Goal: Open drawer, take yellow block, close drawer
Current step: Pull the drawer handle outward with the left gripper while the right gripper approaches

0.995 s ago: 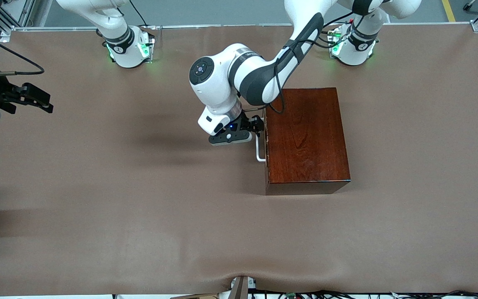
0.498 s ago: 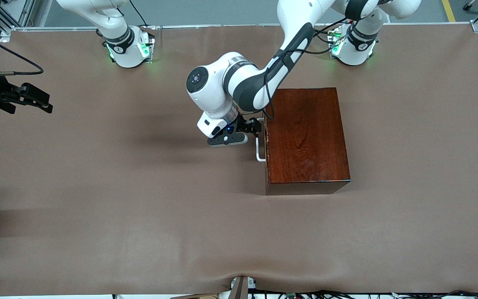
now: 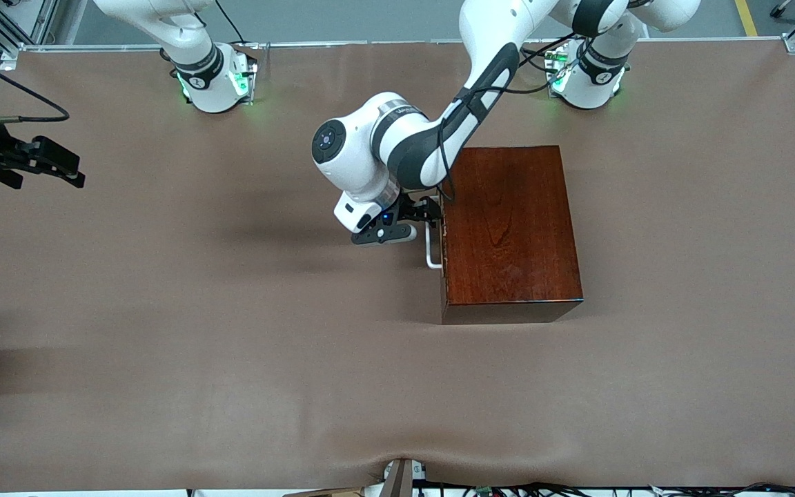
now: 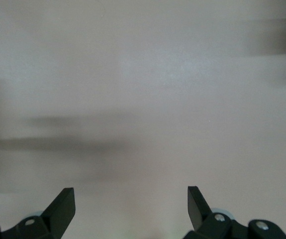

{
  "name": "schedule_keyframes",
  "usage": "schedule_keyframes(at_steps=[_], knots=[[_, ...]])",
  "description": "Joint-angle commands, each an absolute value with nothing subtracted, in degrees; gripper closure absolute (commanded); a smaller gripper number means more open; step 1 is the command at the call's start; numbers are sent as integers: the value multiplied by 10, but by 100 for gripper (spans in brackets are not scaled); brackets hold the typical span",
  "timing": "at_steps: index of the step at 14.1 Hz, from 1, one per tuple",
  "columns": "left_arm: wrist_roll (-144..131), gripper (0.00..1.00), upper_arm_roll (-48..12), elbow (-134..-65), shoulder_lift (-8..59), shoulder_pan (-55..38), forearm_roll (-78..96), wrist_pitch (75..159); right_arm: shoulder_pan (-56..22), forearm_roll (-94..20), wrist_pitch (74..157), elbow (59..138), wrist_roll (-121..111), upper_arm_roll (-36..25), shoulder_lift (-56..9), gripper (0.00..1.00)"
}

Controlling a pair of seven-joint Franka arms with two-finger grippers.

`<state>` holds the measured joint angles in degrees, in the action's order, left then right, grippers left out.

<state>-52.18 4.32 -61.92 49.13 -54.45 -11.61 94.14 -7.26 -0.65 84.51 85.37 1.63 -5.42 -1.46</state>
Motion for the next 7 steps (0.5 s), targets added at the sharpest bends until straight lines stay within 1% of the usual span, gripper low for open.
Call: schedule_keyframes(at_steps=[1,7], knots=[[-526,0,48,-605,506,-550,-131,936,-66,-1,841,843,18,-51,-28,0],[-539,0,47,-604,510,-549,-130,961,-62,-10,845,843,21,-51,-51,0]])
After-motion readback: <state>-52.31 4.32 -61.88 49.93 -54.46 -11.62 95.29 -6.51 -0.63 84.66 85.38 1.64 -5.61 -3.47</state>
